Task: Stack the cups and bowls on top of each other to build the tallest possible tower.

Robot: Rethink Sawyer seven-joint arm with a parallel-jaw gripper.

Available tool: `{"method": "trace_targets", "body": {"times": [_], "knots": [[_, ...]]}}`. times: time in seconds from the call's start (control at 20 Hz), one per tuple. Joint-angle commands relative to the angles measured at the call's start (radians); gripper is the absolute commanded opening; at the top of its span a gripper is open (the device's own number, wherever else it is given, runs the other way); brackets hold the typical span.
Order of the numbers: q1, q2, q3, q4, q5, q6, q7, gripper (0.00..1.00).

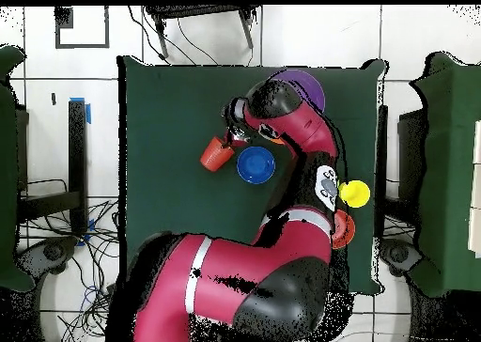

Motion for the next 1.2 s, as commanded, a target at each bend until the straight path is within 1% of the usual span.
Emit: {"method": "trace_targets", "body": {"times": [0.05,0.3,0.45,0.65,0.75,0.8,1.05,1.2], "knots": [[-0.019,-0.028,0.128,0.069,-0.081,0.068,-0.098,1.00],[-0.013,-0.043,0.135,0.098,-0.072,0.040,-0.096,1.00],[-0.008,-0.050,0.146,0.132,-0.059,-0.001,-0.100,1.00],[-0.012,-0.049,0.175,0.175,-0.041,-0.052,-0.122,1.00],[-0.016,-0.058,0.189,0.203,-0.036,-0.069,-0.140,1.00],[-0.022,-0.062,0.195,0.214,-0.038,-0.061,-0.149,1.00],[-0.035,-0.061,0.215,0.231,-0.051,-0.069,-0.158,1.00],[-0.038,-0.051,0.219,0.231,-0.052,-0.099,-0.150,1.00]]}}
